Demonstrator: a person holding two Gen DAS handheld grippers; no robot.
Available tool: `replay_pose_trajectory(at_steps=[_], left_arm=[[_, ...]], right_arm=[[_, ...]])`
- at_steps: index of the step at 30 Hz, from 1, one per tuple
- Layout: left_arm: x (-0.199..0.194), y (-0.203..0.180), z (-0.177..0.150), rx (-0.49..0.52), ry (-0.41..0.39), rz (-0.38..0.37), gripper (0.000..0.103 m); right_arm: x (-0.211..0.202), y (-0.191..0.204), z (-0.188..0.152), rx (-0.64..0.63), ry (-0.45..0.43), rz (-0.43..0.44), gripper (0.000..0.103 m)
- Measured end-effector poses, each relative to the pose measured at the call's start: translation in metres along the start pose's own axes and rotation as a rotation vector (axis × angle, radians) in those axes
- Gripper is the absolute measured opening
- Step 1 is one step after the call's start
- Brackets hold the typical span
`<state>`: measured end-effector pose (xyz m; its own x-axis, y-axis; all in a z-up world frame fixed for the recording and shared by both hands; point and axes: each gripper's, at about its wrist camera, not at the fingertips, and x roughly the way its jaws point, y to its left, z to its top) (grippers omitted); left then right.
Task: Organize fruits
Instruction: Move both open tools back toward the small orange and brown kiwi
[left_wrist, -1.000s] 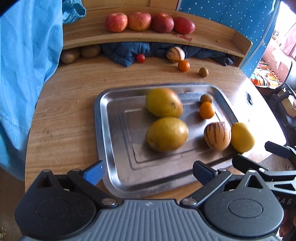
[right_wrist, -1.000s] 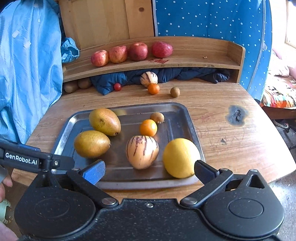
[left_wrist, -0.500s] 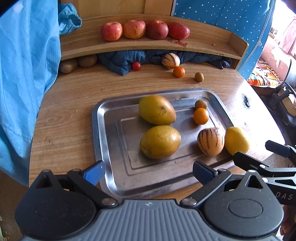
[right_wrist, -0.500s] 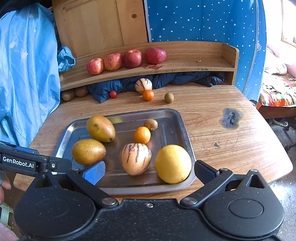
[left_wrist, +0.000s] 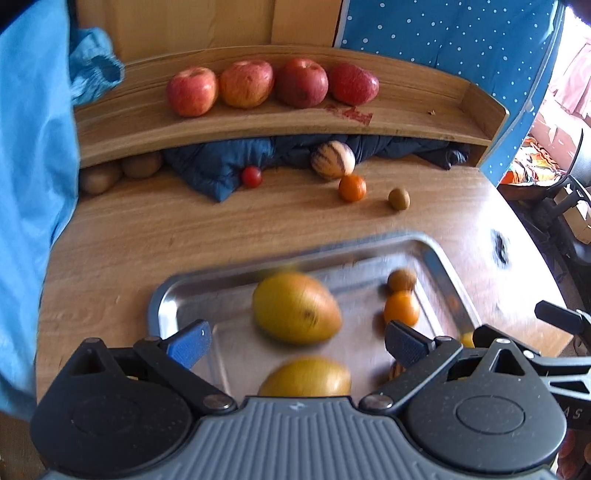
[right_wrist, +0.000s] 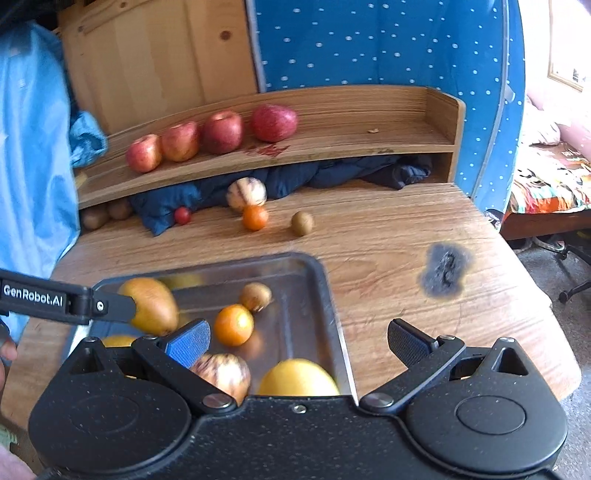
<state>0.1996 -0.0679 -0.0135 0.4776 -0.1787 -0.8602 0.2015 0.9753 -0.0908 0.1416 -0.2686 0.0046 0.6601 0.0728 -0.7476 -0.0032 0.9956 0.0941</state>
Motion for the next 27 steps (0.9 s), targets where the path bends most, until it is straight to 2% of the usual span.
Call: replay_pose_trajectory(at_steps=[6, 14, 22, 27], left_arm=[[0.024, -0.002, 0.036, 0.027, -0.006, -0.039, 0.102], [0.058, -0.007, 0.077, 0.069, -0.017, -0.083, 0.102], [0.097, -0.015, 0.110, 0.118, 0.009, -0.142, 0.102], [0.114, -0.016, 0.123, 0.114, 0.018, -0.166, 0.102]], right_arm=[[0.020, -0.009, 0.019, 0.014, -0.004, -0.037, 0.102], [0.052, -0.001, 0.037, -0.014, -0.027, -0.094, 0.102], [0.079, -0.002, 0.052, -0.059, 0.019, -0.156, 0.102], [0.095, -0.004, 0.063, -0.096, 0.044, -0.147, 0.102]])
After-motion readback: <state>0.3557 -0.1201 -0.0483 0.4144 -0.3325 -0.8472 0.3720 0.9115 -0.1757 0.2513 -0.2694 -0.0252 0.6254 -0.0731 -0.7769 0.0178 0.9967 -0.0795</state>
